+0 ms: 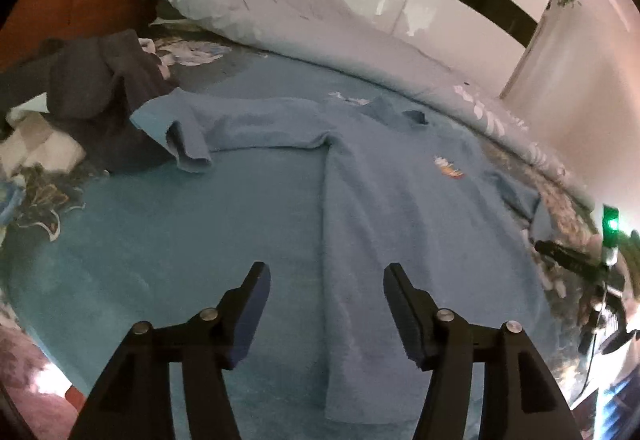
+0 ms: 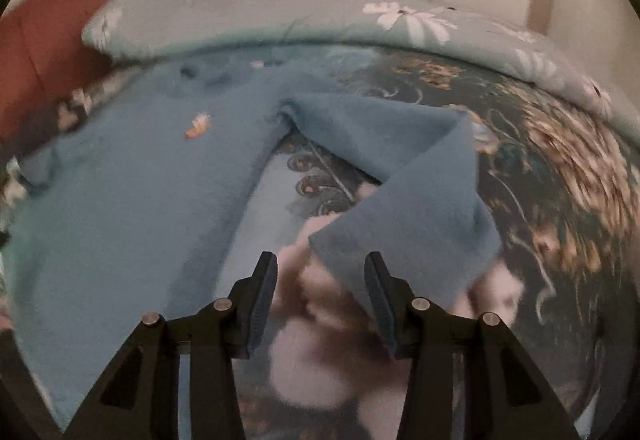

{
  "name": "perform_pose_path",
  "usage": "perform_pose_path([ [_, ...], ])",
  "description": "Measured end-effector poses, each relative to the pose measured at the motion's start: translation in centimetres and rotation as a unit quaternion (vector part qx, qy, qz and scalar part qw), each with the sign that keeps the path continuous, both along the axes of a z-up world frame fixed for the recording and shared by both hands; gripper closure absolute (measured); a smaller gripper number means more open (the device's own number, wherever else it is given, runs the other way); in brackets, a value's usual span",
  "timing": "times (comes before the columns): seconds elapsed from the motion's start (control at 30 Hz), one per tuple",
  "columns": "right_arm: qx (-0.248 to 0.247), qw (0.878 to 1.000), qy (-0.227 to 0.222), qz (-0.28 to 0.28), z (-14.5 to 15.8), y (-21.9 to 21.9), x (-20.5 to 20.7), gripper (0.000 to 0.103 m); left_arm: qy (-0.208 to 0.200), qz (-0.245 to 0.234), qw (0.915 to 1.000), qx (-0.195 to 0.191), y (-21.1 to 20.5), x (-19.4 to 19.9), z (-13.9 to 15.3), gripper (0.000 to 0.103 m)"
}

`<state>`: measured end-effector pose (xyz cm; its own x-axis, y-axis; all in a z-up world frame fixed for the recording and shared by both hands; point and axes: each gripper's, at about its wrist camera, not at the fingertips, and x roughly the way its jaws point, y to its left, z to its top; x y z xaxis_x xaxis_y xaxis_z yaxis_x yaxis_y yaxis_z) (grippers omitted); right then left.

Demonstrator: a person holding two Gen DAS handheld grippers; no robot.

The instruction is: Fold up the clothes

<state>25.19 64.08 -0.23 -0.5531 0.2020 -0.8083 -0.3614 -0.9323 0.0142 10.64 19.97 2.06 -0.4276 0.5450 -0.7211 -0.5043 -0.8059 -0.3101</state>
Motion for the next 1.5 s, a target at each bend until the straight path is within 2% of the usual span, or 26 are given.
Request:
perform_pose_path([
  [0.13,0.026,0.999,-0.021,-0.018,-0.8,0.5,-1.2,0.059,0.0,-0.005,0.9998,0.019,-0.3,-0.6,0.1,0.04],
  [0.17,0.031,0.999,-0.024,-0.025,-0.9,0.7,-1.4,0.067,0.002,-0.004,0.9997,0.022,-0.4,-0.9,0.2,0.04],
  [0.2,0.028,0.999,-0.026,-0.035,-0.8,0.9,-1.4,0.095,-0.001,-0.004,0.9995,0.03,-0.5,-1.1,0.2,0.04],
  [0.23,0.019,0.998,-0.032,-0.047,-0.6,1.7,-1.4,0.099,-0.003,-0.005,0.9993,0.038,-0.5,-1.4,0.1,0.04],
  [0.33,-0.065,0.995,0.01,-0.075,1.5,4.7,-0.4,0.099,-0.007,-0.007,0.9983,0.057,-0.5,-2.4,0.2,0.04],
  [0.4,-0.095,0.989,0.058,-0.101,4.6,6.7,0.5,0.099,-0.001,-0.01,0.9983,0.057,-0.2,-3.3,0.4,0.04],
  [0.43,-0.117,0.982,0.096,-0.109,7.1,8.1,1.2,0.099,0.002,-0.012,0.9983,0.056,0.0,-3.8,0.6,0.04],
  [0.63,-0.131,0.962,0.209,-0.117,18.9,10.3,1.3,0.099,0.026,-0.03,0.9977,0.054,1.5,-8.2,1.8,0.04],
  [0.73,-0.096,0.969,0.207,-0.096,22.2,8.5,-1.0,0.099,0.029,-0.043,0.9967,0.064,2.4,-10.7,2.5,0.04],
  [0.83,-0.105,0.973,0.197,-0.06,23.3,5.8,-4.6,0.099,0.039,-0.051,0.9953,0.072,2.7,-12.1,2.8,0.04],
  [1.0,-0.146,0.975,0.169,0.003,21.3,-0.4,-13.9,0.099,0.038,-0.039,0.9951,0.083,1.8,-13.4,1.9,0.04],
  [1.13,-0.151,0.978,0.136,0.053,18.6,-6.1,-21.3,0.099,0.049,-0.023,0.9945,0.09,0.0,-13.8,1.6,0.04],
  [1.23,-0.164,0.978,0.094,0.089,14.3,-10.8,-27.4,0.099,0.04,0.0,0.9941,0.101,-1.9,-14.3,1.1,0.04],
  [1.3,-0.176,0.977,0.067,0.097,11.4,-12.6,-30.1,0.099,0.024,0.007,0.9929,0.117,-3.0,-14.6,0.9,0.04],
  [1.4,-0.185,0.977,0.024,0.105,6.7,-15.5,-33.6,0.099,0.024,0.02,0.9901,0.137,-4.4,-14.9,1.2,0.04],
  [1.5,-0.191,0.976,-0.014,0.105,3.3,-17.2,-35.6,0.099,0.018,0.029,0.9877,0.153,-5.4,-15.2,1.3,0.04],
])
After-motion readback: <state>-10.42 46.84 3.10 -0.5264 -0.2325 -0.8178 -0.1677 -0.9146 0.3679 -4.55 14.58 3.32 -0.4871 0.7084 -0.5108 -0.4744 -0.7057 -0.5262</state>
